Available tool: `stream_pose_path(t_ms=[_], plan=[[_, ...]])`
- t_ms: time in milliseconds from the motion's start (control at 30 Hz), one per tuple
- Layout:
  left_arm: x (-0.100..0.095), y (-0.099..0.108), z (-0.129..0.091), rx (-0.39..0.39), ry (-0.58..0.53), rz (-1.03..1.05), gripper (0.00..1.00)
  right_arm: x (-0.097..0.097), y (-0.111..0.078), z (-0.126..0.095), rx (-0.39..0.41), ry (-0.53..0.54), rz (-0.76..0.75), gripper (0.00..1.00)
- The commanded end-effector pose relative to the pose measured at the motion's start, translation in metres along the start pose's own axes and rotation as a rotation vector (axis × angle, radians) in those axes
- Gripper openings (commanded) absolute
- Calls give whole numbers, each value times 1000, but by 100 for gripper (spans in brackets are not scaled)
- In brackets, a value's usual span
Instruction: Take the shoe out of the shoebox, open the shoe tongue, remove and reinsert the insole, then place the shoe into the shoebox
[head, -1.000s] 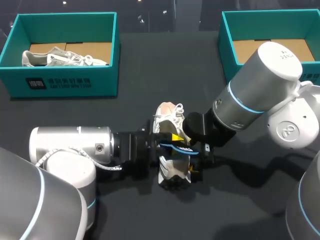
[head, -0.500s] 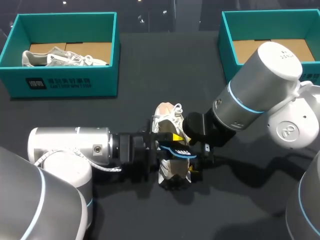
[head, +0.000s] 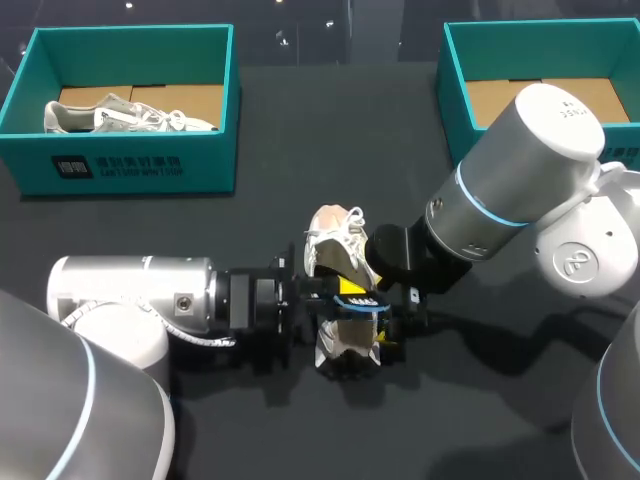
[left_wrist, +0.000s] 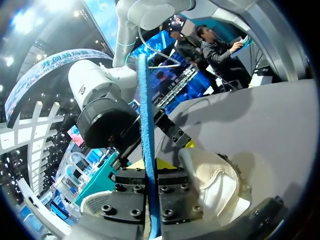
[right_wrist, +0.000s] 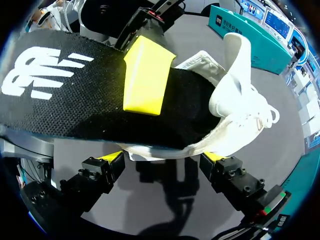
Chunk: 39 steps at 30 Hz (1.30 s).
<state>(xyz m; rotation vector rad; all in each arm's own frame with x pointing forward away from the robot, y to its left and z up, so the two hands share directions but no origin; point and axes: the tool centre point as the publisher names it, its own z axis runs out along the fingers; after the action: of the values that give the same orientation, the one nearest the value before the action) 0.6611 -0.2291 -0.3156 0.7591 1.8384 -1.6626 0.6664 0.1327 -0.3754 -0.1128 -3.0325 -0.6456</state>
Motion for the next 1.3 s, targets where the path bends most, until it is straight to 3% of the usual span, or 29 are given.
stream_pose_path(t_ms=[33,900,1167,1233,1300], plan=[[1,6,2,2,11,22,0,1,0,1,0,-2,1,100],[2,49,7,-230,9,42,0,1,0,1,0,-2,1,100],[2,46,4,-208,5,16,0,1,0,1,0,-2,1,100],[1,42,3,-191,2,5,13,1,0,1,0,-2,1,100],[0,39,1,-174,-1,-5,19,1,0,1,0,-2,1,100]])
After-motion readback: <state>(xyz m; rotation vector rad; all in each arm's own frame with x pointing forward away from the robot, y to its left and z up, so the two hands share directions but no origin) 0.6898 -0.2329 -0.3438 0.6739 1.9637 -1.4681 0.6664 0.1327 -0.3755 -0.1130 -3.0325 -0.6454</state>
